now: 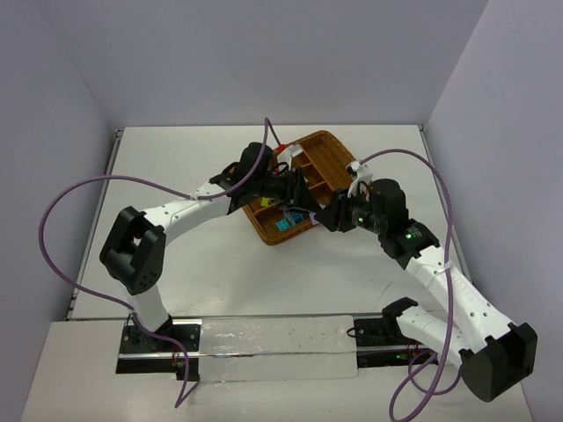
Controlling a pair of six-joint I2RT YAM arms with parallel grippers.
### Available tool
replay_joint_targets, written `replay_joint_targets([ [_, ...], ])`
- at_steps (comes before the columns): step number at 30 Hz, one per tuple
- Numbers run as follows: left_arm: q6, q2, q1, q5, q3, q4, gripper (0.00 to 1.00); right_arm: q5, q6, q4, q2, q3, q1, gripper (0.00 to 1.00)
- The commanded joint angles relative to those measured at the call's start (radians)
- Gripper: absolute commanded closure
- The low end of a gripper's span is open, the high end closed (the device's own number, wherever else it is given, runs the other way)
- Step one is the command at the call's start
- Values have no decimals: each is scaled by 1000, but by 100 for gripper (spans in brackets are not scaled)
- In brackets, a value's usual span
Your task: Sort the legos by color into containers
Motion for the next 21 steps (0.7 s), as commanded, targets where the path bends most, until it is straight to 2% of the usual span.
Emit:
replay_joint_targets([
  [1,-2,3,-8,34,32,35,80,13,-13,28,-8,47,10,100],
  [3,-3,3,-8,28,34,32,95,14,-14,27,-11,50,13,100],
  [5,-3,2,-7,13,37,26,100,23,-15,22,-12,50,13,100],
  [8,2,-7,-8,-32,41,4,100,44,-15,7,-14,54,14,80],
  [11,8,-14,-6,-63,47,-15,100,66,-10,-17,-16,62,14,48],
  [12,7,-16,-6,-66,47,-17,100,72,-10,-21,-17,63,14,44],
  [17,3,-24,-4,-89,46,-22,100,85,-7,-19,-21,57,14,34],
  [21,-2,-30,-3,-93,47,-17,100,87,-10,-21,-9,54,14,32],
])
